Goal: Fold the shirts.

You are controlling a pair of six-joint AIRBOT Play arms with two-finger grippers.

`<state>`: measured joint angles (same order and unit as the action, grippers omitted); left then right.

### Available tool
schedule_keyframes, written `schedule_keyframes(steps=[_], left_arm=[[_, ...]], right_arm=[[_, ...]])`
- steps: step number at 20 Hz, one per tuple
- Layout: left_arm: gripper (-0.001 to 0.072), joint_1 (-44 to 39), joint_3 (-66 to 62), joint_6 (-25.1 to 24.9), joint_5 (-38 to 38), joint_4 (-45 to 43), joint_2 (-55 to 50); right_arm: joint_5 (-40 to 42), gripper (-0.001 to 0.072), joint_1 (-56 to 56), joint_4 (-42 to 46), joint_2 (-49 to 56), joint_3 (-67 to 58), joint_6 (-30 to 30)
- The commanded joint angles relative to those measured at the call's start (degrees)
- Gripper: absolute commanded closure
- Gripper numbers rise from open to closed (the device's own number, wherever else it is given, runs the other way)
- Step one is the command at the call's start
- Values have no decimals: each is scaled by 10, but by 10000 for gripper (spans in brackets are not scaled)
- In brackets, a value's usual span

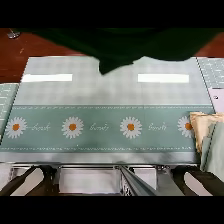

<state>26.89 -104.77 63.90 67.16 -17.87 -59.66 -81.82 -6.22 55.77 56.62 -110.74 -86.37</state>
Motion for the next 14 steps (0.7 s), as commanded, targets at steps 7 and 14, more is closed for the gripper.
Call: schedule_keyframes(steps=[7,14], left_arm=[[687,-98,-72,100,11,-437,168],[688,-294,83,146,28,-610,116]], right_arm=[[-224,694,-1,143,-232,110,-56],[-126,694,-1,33,-330,534,-83]])
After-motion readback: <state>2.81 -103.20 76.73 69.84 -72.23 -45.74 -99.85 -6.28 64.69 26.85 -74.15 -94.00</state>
